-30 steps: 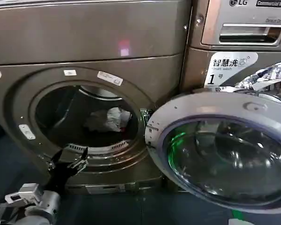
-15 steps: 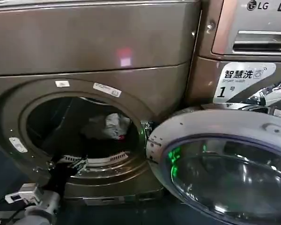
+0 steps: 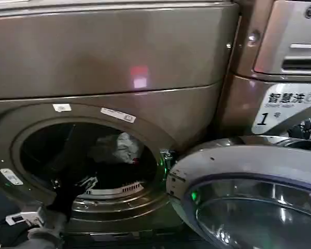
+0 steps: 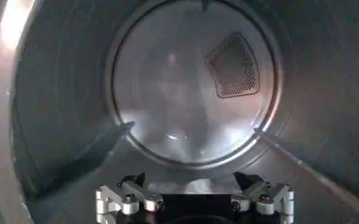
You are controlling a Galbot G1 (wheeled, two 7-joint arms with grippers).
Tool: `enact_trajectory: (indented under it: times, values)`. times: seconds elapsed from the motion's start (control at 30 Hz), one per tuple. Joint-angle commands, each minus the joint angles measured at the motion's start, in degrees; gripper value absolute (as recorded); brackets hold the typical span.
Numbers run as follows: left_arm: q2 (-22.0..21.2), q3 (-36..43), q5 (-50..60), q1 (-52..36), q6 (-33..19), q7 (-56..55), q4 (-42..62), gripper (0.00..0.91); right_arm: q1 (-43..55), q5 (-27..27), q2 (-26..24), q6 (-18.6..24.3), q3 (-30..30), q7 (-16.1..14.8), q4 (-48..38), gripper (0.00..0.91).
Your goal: Grasp the clothes from the dryer.
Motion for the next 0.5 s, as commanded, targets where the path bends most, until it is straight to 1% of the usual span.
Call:
enact_trajectory:
  times: [0.03, 0.13, 0.23, 0.3, 0.5]
  values:
    - [1.06, 1.66, -0.44, -4.9, -4.69, 0.95, 5.84, 0.907, -0.48, -0.44, -0.33, -0.77, 0.94, 0.76, -0.14, 0.907]
    - [1.9, 2.43, -1.35, -9.1, -5.09, 1.14, 9.44, 0.907, -0.67, -0.91, -0.52, -1.62, 1.67, 1.11, -0.04, 0.907]
    - [2.78, 4.08, -1.54, -15.8, -6.54, 1.29, 16.27, 0.907, -0.88, -1.06, -0.58, -4.85, 2.54, 2.06, 0.77, 0.907]
    - [2.78, 5.22, -1.21, -20.44, -7.38, 1.2, 21.78, 0.907, -1.24, -1.25, -0.57, -5.25, 3.41, 2.18, 0.86, 0.907]
    - [3.4, 8.0, -0.64, -31.24, -8.56, 2.13, 33.64, 0.907, -2.35, -1.55, -1.03, -5.03, 6.04, 2.1, -0.22, 0.907]
